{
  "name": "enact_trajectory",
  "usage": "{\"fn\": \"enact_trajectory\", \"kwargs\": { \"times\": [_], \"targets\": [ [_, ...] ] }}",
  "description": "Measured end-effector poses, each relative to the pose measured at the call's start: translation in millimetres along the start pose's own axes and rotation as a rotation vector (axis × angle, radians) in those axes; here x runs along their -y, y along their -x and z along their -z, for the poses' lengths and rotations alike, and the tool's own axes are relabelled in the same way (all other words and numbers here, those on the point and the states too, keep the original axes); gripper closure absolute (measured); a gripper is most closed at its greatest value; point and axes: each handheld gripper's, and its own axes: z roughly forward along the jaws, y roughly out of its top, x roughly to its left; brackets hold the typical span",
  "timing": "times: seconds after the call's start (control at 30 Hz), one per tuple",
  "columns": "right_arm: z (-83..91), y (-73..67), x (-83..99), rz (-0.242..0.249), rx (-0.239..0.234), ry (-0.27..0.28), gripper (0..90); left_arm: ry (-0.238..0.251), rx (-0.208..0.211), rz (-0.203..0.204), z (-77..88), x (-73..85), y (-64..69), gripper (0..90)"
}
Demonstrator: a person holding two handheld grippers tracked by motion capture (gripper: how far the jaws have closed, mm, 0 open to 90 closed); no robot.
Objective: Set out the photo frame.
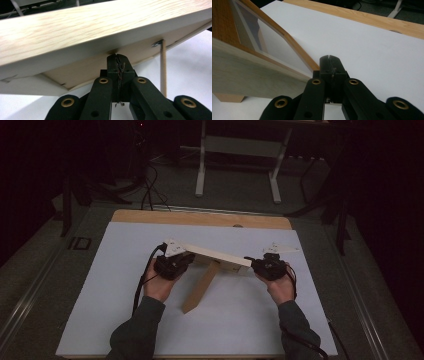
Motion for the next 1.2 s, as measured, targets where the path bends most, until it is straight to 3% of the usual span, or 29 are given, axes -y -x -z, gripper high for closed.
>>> {"fn": "enact_trajectory", "kwargs": {
  "times": [0.77,1.2],
  "targets": [
    [1.7,-5.5,1.6,0.013,-0.01,-0.002,89.9,-0.013,0.063,-0.087,-10.1,-19.5,31.3,90.0],
    [2.6,-10.8,3.1,0.026,-0.015,-0.001,89.9,-0.023,0.08,-0.09,-14.0,-22.9,35.8,90.0]
  ]
}}
